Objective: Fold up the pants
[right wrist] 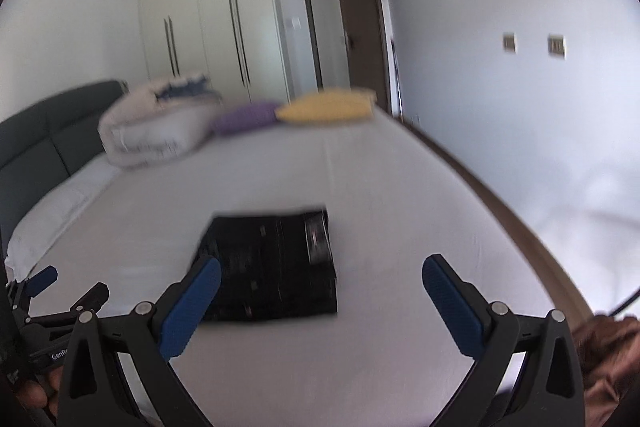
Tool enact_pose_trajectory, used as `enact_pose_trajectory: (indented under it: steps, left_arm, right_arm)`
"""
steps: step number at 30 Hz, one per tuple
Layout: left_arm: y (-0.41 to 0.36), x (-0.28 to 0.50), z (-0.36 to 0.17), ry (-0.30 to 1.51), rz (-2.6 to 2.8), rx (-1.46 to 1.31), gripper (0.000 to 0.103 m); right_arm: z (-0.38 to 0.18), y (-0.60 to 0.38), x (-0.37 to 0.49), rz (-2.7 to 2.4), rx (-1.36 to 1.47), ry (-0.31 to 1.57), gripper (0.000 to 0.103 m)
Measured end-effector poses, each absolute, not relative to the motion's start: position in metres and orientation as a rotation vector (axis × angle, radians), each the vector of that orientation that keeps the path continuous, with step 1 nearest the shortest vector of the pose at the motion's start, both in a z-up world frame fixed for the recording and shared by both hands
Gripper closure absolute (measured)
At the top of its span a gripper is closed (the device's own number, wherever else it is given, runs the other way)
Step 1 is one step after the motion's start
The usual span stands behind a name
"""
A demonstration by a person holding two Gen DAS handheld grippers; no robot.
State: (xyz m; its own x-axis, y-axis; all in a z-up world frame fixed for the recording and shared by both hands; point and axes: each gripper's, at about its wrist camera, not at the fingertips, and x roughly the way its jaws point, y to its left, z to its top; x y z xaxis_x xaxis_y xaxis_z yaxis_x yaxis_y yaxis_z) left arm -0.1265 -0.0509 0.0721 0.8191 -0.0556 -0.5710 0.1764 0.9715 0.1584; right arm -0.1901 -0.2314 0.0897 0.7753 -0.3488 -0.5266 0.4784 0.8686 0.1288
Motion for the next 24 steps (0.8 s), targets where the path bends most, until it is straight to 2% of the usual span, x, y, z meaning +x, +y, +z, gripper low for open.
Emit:
enact_pose_trajectory:
  steps: [12, 24]
  left_arm:
    - [-0.052, -0.096, 0.030, 0.719, -0.155, 0.163, 0.000]
    - [-0.044, -0.088, 0.021, 0.747, -0.152, 0.136, 0.000]
  right_arm:
    - [0.057, -0.217, -0.175, -0.435, 0.242, 0.661, 0.000]
    - [0.046, -0.214, -0.165, -0.411, 0.248, 0.712, 0.000]
